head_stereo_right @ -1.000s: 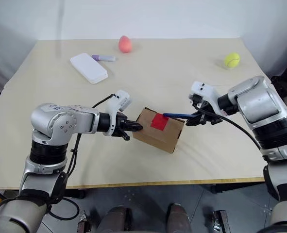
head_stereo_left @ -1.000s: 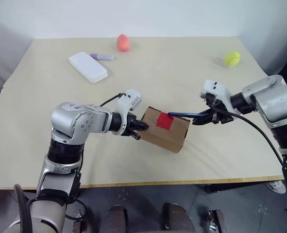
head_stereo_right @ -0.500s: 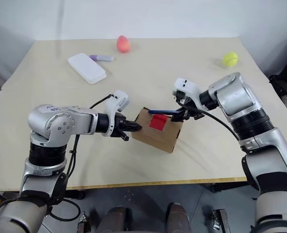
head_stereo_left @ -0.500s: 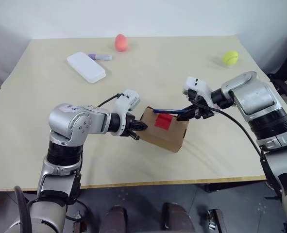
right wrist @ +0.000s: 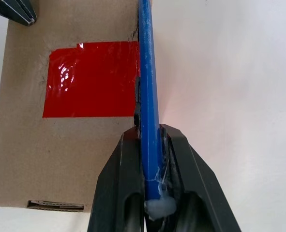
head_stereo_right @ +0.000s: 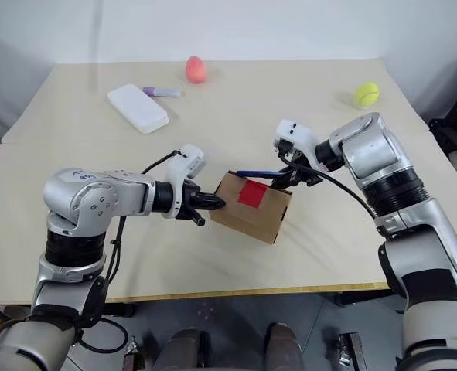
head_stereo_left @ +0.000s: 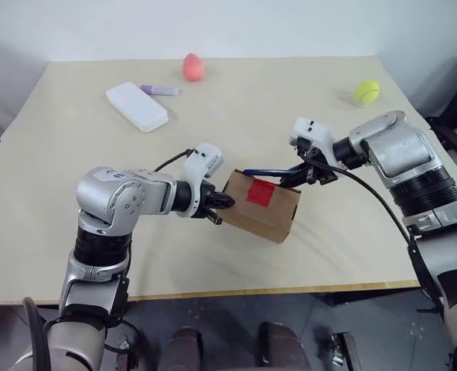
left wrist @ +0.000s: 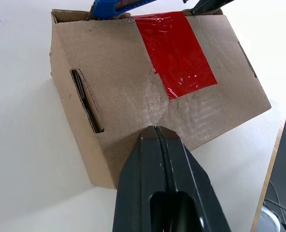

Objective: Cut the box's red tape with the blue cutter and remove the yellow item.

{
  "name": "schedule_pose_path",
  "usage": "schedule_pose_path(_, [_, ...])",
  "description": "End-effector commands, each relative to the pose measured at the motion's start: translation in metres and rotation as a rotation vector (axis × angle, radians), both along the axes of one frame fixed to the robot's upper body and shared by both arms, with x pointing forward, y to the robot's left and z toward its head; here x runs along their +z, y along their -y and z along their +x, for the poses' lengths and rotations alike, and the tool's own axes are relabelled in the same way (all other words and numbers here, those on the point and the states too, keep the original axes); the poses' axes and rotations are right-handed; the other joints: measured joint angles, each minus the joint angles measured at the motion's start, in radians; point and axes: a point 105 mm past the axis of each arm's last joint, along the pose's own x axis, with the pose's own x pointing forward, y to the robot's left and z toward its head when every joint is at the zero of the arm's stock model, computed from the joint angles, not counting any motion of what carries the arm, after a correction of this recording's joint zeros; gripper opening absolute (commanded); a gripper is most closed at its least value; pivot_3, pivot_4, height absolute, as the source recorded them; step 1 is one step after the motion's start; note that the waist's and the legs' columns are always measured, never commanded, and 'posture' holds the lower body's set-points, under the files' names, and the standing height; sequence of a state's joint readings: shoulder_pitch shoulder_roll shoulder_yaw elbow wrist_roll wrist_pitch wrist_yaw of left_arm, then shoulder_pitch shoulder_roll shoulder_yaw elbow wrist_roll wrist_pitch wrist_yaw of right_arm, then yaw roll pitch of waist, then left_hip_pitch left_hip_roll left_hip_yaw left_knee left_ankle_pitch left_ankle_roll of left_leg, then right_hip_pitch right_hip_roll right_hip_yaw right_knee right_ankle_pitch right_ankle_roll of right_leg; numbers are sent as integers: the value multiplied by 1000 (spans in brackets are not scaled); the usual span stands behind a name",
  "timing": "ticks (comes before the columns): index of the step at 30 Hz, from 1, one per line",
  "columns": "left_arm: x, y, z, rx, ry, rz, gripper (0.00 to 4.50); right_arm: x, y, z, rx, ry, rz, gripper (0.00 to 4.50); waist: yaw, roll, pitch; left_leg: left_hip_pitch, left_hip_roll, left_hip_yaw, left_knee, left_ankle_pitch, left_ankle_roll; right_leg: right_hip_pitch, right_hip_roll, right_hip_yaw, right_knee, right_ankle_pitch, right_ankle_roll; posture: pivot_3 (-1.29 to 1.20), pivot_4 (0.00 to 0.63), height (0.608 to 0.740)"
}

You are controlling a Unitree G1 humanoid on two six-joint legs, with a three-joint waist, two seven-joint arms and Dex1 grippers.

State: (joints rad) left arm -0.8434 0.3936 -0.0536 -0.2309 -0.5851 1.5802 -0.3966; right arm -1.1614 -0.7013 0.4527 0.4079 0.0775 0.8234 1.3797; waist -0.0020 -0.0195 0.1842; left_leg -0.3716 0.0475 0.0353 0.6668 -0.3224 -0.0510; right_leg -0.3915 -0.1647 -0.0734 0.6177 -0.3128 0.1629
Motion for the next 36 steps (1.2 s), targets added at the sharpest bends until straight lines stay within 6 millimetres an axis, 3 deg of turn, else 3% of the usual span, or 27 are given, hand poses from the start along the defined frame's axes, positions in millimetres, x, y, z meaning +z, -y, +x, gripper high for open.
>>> schedule_pose_path(1, [-21, -8, -1, 44, -72, 63, 0, 5, 6, -5, 26, 9, -33, 170, 0, 0, 0, 0, 0, 0, 0, 0, 0, 0, 0, 0, 0, 0, 0, 0, 150, 740])
schedule_pose_path(16, [-22, -4, 1, 48, -76, 48, 0, 6, 32, -20, 3, -110, -200, 170, 6, 0, 0, 0, 0, 0, 0, 0, 0, 0, 0, 0, -1, 0, 0, 0, 150, 740])
schedule_pose_path(36, [-21, -4, 4, 59, -75, 40, 0, 10, 57, -33, -19, -131, -268, 170, 15, 0, 0, 0, 0, 0, 0, 0, 0, 0, 0, 0, -2, 0, 0, 0, 150, 740])
